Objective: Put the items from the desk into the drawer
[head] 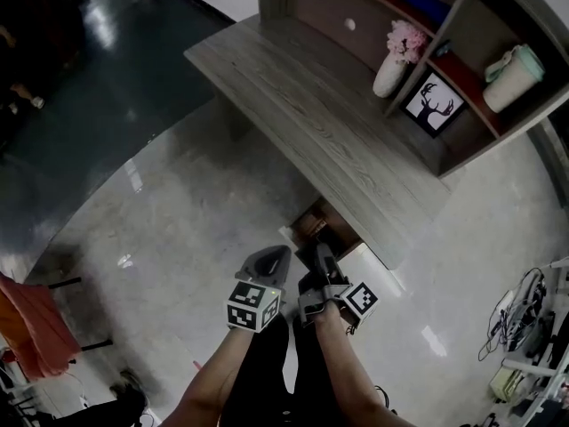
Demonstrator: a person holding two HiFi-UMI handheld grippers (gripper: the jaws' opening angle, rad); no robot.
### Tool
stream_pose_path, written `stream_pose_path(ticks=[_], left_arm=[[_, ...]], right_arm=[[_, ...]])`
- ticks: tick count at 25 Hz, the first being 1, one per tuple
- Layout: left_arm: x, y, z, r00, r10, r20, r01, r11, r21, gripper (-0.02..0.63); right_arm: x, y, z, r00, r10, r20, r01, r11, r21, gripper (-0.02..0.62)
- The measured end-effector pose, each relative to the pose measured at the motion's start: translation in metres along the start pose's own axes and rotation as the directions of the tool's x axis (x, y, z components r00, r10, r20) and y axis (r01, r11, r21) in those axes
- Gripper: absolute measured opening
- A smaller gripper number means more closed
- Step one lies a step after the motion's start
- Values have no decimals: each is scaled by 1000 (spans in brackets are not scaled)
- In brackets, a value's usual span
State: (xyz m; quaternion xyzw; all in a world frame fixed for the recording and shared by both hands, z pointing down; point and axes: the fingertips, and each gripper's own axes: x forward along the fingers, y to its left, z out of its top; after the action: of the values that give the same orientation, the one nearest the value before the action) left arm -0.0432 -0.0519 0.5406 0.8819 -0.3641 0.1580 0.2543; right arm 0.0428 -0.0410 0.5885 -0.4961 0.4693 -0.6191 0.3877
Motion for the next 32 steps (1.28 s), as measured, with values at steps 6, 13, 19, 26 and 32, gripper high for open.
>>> stream_pose_path(ticks=[6, 13, 19, 26, 32], left_arm=[[-14, -16, 29, 999, -15, 49, 14, 1000, 18, 11], [-23, -30, 51, 996, -20, 81, 18, 1000, 24, 11], [-37, -44, 71, 993, -35, 111, 32, 999, 29, 11], [-59, -67, 108, 983, -47, 175, 31, 995, 92, 11], [-75, -77, 137, 976, -22, 217, -11, 989, 149, 11]], right_arm=[[-10, 48, -1, 997, 65, -28, -70, 974, -215, 74], [-21, 85, 5, 995, 92, -29, -96, 928, -359, 20], [-34, 128, 13, 996, 88, -25, -84, 780, -620, 14], [-46, 193, -10, 993, 60, -102, -113, 226, -968, 15], [-60, 237, -36, 978, 72, -198, -193, -61, -979, 15]])
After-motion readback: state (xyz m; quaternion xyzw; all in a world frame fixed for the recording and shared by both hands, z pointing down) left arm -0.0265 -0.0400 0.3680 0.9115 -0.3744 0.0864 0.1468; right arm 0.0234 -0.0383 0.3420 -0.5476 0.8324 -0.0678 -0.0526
